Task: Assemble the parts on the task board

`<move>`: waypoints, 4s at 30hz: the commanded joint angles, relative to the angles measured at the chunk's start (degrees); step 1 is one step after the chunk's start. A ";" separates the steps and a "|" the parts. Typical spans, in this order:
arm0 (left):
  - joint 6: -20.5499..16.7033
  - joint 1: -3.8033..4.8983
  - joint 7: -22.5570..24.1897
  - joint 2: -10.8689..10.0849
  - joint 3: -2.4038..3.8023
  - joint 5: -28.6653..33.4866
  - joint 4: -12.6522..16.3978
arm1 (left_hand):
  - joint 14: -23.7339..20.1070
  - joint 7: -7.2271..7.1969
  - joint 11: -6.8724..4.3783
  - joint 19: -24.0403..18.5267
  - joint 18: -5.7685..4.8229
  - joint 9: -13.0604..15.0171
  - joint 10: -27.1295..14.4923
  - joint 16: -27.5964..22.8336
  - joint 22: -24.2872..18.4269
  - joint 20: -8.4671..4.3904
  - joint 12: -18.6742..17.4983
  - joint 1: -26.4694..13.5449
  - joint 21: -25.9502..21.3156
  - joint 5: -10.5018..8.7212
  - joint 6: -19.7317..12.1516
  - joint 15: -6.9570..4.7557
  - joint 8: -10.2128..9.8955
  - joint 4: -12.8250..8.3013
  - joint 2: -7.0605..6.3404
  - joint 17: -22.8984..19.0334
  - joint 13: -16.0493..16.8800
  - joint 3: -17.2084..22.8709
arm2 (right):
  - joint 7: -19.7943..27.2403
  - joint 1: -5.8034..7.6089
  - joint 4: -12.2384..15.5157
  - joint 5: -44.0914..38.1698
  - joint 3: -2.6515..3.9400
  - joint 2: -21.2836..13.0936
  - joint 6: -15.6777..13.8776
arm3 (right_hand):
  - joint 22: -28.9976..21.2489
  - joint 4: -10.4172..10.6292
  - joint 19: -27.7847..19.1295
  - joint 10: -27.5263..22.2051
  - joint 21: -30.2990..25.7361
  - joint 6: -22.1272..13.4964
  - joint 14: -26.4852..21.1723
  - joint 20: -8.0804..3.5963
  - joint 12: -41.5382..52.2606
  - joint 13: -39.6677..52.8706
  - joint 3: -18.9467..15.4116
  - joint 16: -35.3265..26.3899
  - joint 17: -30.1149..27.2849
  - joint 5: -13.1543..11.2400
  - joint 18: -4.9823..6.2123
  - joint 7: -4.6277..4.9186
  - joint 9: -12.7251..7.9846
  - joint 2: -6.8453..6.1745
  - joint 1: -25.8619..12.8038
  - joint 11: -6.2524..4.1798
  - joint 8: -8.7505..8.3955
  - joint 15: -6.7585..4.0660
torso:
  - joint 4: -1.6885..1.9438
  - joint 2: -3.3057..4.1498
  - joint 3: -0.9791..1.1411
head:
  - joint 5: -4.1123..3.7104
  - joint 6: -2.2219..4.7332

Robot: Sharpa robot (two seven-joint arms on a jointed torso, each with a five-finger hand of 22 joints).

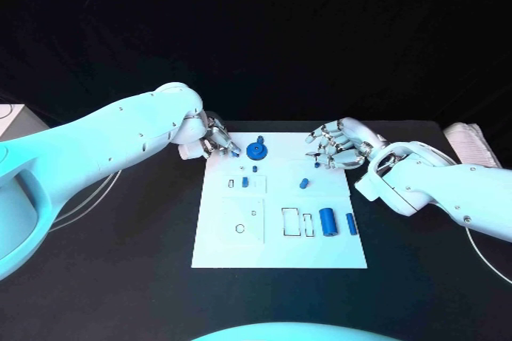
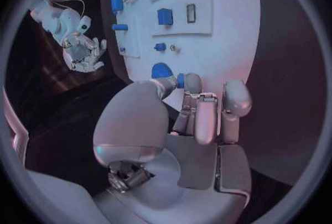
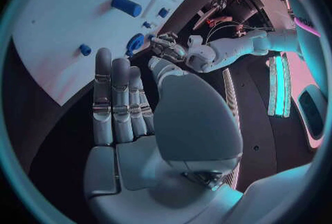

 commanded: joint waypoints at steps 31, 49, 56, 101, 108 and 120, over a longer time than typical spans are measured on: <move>-9.31 -1.16 -0.44 -14.89 -1.34 -8.08 24.93 | 4.03 -0.97 -1.28 2.93 -1.33 4.15 6.69 3.54 3.40 -0.94 3.53 -8.96 2.17 0.40 1.92 -1.39 7.61 -14.57 -2.56 9.31 3.49 18.37 | 0.39 -0.04 0.08 -0.02 -0.01 -0.74 0.31 | -0.18 0.15 0.54 -0.40 -0.43 -0.15 0.54 0.11 0.40 -0.17 0.28 -0.41 0.15 0.53 0.22 0.07 -0.06 -0.03 -0.52 -0.06 0.40 0.02 | 0.71 -1.02 0.05 | 0.58 -1.34; -9.84 -2.64 -0.54 -15.30 -2.19 -9.94 28.18 | 4.21 -1.12 -1.43 3.31 -1.43 3.74 7.26 3.69 3.81 -1.08 3.72 -9.52 2.39 0.46 2.25 -1.54 7.78 -14.94 -2.74 9.62 3.77 19.04 | 0.40 -0.06 0.06 0.07 -0.03 -0.61 0.41 | -0.22 0.17 0.57 -0.41 -0.47 -0.15 0.56 0.11 0.44 -0.21 0.30 -0.44 0.19 0.66 0.22 0.08 -0.07 0.00 -0.60 -0.06 0.43 0.02 | 0.57 -0.85 0.06 | 0.87 -1.89; -8.49 -2.68 -0.61 -15.13 -2.26 -9.97 28.60 | 4.22 -1.13 -1.45 3.34 -1.43 3.69 7.30 3.70 3.83 -1.10 3.71 -9.61 2.40 0.47 2.29 -1.55 7.80 -14.97 -2.76 9.64 3.74 19.12 | 0.39 -0.07 0.09 0.08 -0.03 -0.61 0.44 | -0.22 0.17 0.57 -0.41 -0.47 -0.15 0.56 0.11 0.44 -0.21 0.30 -0.44 0.19 0.66 0.22 0.08 -0.07 0.00 -0.60 -0.06 0.43 0.02 | 0.63 -0.92 0.07 | 0.77 -2.10; -3.50 -2.69 -1.06 -13.35 -2.78 -11.52 26.78 | 4.20 -1.15 -1.47 3.09 -1.36 3.48 7.18 3.64 3.50 -1.14 3.50 -9.85 2.22 0.45 2.29 -1.58 7.81 -15.20 -2.84 9.53 3.38 19.41 | 0.36 -0.07 0.12 0.12 -0.04 -0.60 0.52 | -0.26 0.18 0.61 -0.43 -0.51 -0.15 0.59 0.11 0.49 -0.25 0.33 -0.48 0.24 0.81 0.22 0.07 -0.08 0.01 -0.66 -0.06 0.47 0.02 | 0.69 -0.93 0.05 | 0.44 -2.75; -2.49 -2.69 -1.11 -12.52 -3.57 -11.18 25.91 | 4.20 -1.13 -1.44 3.08 -1.37 3.37 7.32 3.64 3.50 -1.15 3.59 -10.16 2.20 0.42 2.32 -1.57 7.85 -15.16 -2.96 9.53 3.58 19.36 | 0.35 -0.07 0.10 0.12 -0.04 -0.58 0.48 | -0.26 0.18 0.61 -0.43 -0.51 -0.15 0.59 0.11 0.49 -0.25 0.33 -0.48 0.24 0.81 0.22 0.07 -0.08 0.01 -0.66 -0.06 0.47 0.02 | 0.62 -0.94 0.07 | 0.48 -2.98; 0.29 -2.69 -1.35 -11.43 -4.40 -10.88 24.94 | 4.21 -1.15 -1.44 2.99 -1.35 3.28 7.45 3.65 3.39 -1.15 3.68 -10.40 2.12 0.41 2.38 -1.55 7.89 -15.14 -3.04 9.57 3.75 19.28 | 0.36 -0.07 0.03 0.12 -0.04 -0.55 0.47 | -0.36 0.14 0.69 -0.46 -0.60 -0.17 0.64 0.10 0.60 -0.34 0.39 -0.57 0.36 1.03 0.23 0.06 -0.11 -0.03 -0.73 -0.07 0.55 0.01 | 0.63 -0.94 0.04 | 0.32 -3.24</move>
